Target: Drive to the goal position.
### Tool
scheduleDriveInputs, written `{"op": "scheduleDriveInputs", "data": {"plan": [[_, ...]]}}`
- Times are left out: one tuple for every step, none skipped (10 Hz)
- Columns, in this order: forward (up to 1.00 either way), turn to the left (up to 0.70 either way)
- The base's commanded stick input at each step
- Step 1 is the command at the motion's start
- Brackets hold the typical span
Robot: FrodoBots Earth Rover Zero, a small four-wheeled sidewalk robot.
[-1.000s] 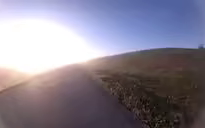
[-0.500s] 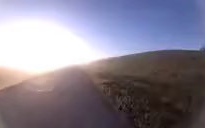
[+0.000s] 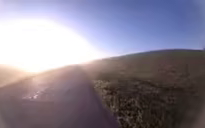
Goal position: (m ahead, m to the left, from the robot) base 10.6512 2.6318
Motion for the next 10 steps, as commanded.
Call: {"op": "scheduleDriveInputs", "data": {"plan": [[1.0, 0.0], [1.0, 0.0], [1.0, 0.0], [1.0, 0.0], [1.0, 0.0], [1.0, 0.0], [1.0, 0.0], [1.0, 0.0], [1.0, 0.34], [1.0, 0.25]]}}
